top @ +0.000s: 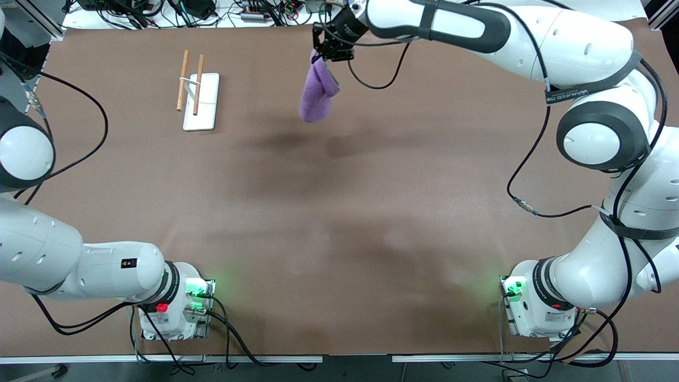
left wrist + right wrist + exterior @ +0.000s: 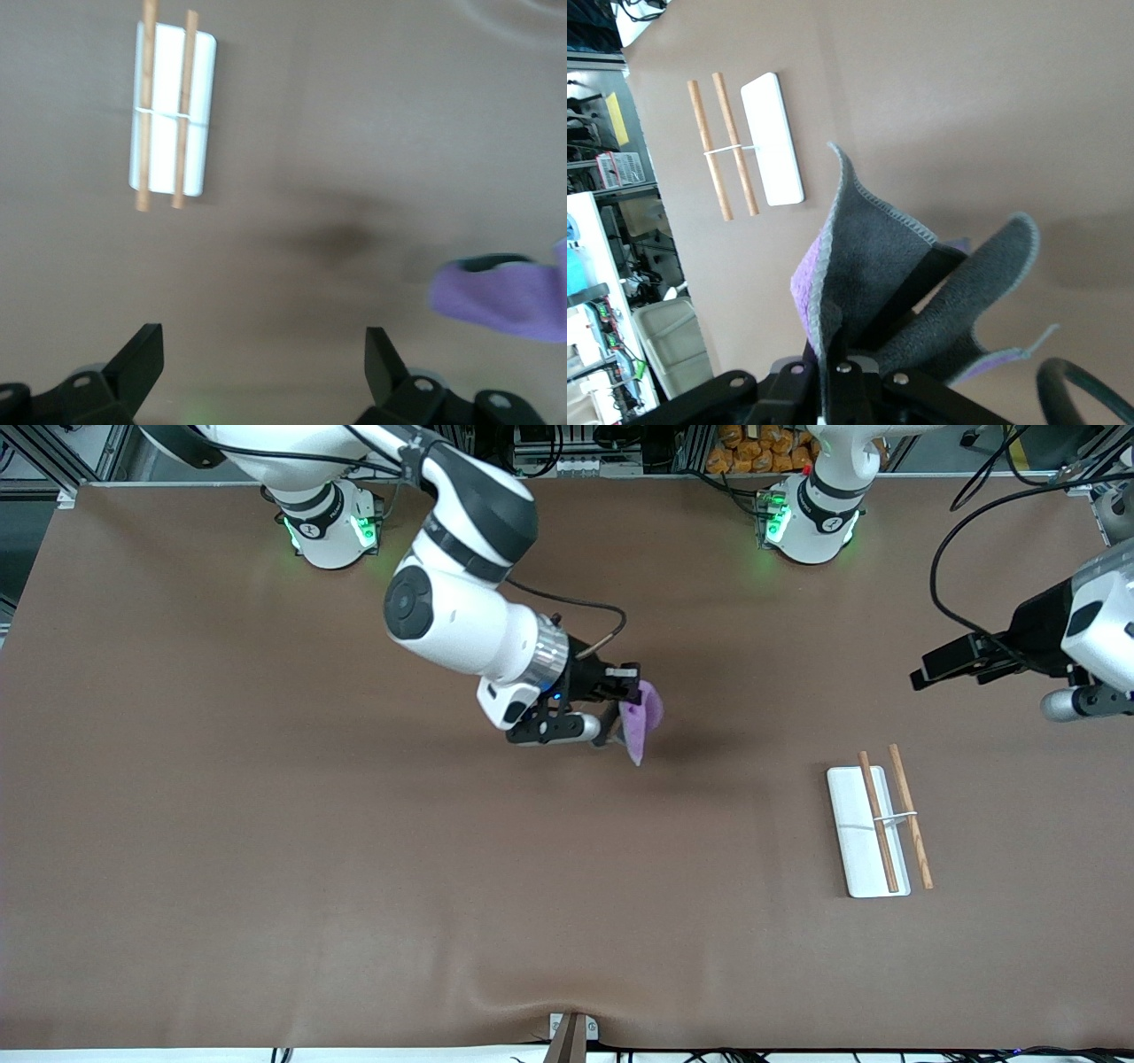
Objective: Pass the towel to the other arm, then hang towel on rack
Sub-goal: 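Lift the towel with the right gripper toward the table middle, then move the left gripper to the towel held by the right gripper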
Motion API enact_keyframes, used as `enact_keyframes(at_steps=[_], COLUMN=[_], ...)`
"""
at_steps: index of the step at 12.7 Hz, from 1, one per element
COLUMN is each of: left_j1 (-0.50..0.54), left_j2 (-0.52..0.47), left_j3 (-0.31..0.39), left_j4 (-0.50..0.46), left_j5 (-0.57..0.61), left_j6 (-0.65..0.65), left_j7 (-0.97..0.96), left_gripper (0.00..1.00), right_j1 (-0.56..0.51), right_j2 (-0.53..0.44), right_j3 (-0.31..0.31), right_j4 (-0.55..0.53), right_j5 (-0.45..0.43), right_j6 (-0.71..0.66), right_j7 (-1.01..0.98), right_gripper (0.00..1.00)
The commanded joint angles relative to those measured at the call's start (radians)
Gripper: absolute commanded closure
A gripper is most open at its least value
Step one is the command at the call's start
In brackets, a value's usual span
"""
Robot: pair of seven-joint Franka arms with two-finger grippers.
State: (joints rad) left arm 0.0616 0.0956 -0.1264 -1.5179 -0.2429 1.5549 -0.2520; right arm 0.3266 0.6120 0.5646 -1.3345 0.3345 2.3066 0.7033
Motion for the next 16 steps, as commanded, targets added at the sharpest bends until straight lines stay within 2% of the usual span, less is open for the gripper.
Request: enact_keyframes(at_steps=[1,7,11,14,16], left_j1=[0.003,-0.009,-0.068,-0.127,-0.158], left_j2=[0.039,0.182,0.274,0.276,0.274], left_j3=[-0.001,-0.001,-0.009,-0.009,-0.010], left_j4=[0.016,0.013,-0.024,-0.151,-0.200], left_j5=[-0.100,-0.370,-0.383,-0.383,-0.383], left_j6=[0.004,0.053,0.056,0.147,0.166], left_j7=[-0.067,-0.263,-0.347,-0.420,-0.478], left_gripper=[0.00,0.00,0.00,0.00,0.00], right_j1=[0.043,0.072,0.072,0.072,0.069], right_j2=[0.014,0.017,0.015,0.015,0.015], right_j3=[0.000,-0.003,-0.002,-0.003,-0.003], right_j4=[0.021,0.020,0.020,0.020,0.020], right_j5=[0.012,0.012,0.014,0.014,0.015], right_j6=[0.025,0.060,0.062,0.062,0.062], right_j7=[0.062,0.117,0.120,0.120,0.120], right_gripper=[1.00,1.00,1.00,1.00,1.00])
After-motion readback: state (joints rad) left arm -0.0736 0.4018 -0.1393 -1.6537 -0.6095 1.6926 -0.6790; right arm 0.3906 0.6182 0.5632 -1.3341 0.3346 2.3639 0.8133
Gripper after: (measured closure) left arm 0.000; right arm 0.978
